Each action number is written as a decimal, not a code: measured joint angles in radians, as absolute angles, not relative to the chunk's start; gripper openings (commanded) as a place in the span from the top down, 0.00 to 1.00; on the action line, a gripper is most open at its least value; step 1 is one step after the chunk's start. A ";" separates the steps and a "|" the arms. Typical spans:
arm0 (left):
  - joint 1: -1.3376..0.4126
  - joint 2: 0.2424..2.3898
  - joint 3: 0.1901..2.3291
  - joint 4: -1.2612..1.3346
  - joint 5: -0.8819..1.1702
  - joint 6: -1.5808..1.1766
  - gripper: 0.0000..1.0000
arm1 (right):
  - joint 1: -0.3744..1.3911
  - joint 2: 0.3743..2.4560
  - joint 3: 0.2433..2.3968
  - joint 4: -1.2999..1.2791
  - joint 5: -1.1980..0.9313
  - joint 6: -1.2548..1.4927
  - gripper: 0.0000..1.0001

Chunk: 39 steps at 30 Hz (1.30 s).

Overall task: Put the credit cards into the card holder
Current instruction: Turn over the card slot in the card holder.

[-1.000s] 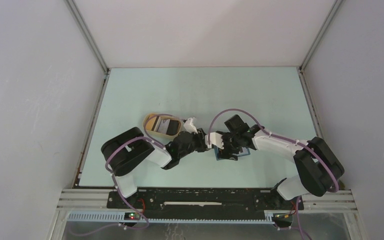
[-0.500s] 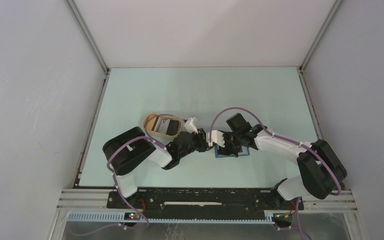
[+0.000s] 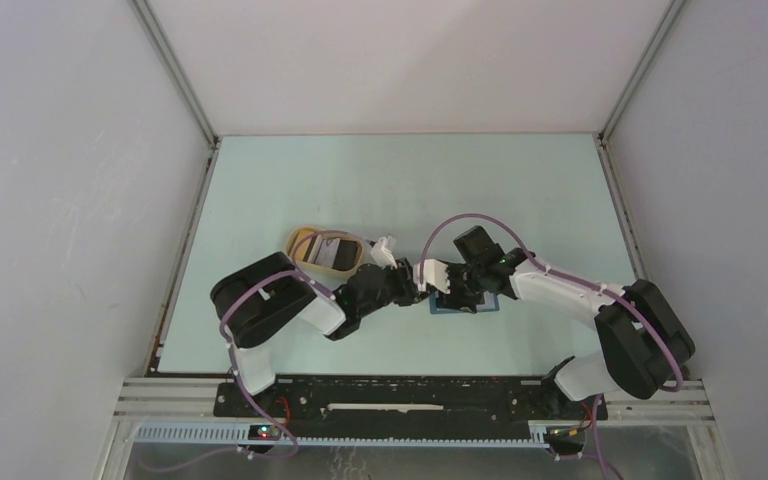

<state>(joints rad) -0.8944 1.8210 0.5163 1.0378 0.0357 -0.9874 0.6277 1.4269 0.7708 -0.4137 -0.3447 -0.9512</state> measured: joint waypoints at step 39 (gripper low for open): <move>-0.862 1.854 0.634 0.885 0.030 -0.959 0.60 | 0.622 1.417 0.771 -0.414 -0.350 -0.951 0.40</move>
